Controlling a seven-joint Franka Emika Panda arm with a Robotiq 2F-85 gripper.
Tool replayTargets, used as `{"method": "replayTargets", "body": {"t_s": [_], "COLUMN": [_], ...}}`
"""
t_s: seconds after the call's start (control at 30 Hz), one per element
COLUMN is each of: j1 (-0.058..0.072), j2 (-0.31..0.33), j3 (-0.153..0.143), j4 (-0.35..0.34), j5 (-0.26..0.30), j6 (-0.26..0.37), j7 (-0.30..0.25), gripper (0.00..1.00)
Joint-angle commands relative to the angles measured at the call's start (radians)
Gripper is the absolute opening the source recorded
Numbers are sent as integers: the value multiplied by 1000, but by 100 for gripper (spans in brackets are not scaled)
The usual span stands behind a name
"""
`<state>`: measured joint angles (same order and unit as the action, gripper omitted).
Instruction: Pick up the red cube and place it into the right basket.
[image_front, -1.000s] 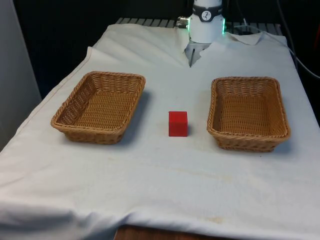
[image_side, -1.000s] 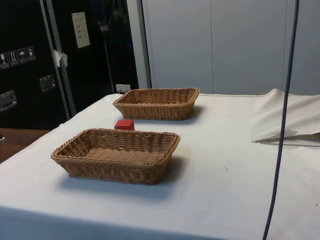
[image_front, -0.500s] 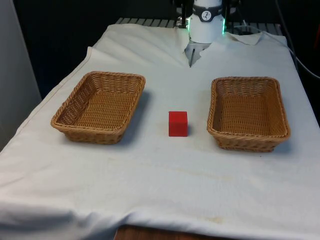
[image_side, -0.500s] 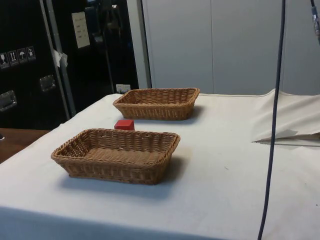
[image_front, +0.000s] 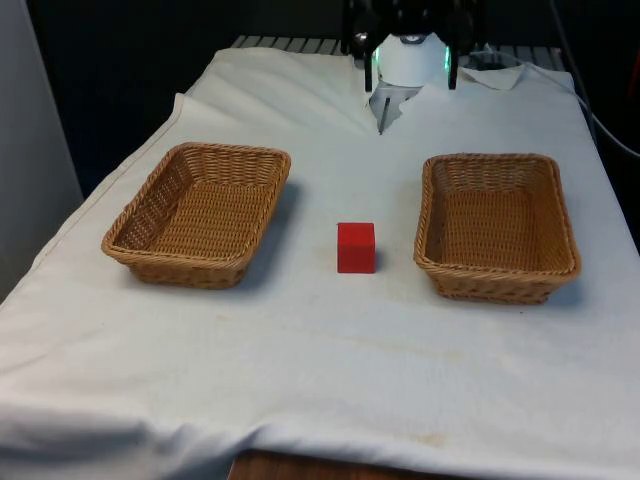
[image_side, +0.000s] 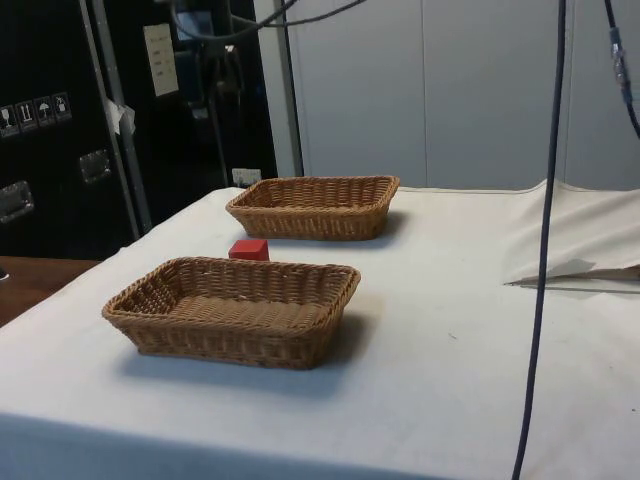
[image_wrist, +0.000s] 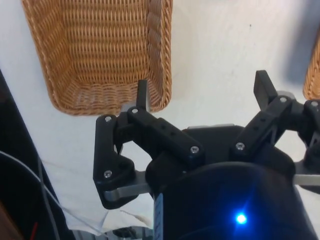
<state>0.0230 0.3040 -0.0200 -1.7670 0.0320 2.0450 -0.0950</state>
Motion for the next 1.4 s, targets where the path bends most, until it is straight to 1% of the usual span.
{"method": "replayTargets", "body": {"t_s": [0.0,0.27,0.3,0.33,0.37,0.5,0.53,0.77,0.8,0.83,0.87,1.0,1.03,1.07,1.1,1.37], "j1": [-3,-3,0,-3,-3,-4,-6,-8,-10,-5,-11,-15,-15,-11,-14,-14], "j2": [4,57,55,65,78,103,118,153,157,158,164,181,185,182,186,190], "j3": [3,0,-2,-1,-2,-6,-9,-22,-25,-29,-31,-44,-48,-52,-50,-55], "j4": [-4,-7,-3,-7,-6,-4,-4,-2,0,-2,5,12,14,11,14,12], "j5": [10,5,1,5,4,4,4,5,5,1,6,8,7,1,7,4], "j6": [15,62,49,68,77,97,110,142,144,143,144,152,152,148,152,156], "j7": [-7,-34,-28,-37,-42,-51,-55,-64,-65,-60,-67,-75,-77,-72,-77,-77], "gripper": [100,100,100,100,100,100,100,100,100,100,100,100,100,100,100,100]}}
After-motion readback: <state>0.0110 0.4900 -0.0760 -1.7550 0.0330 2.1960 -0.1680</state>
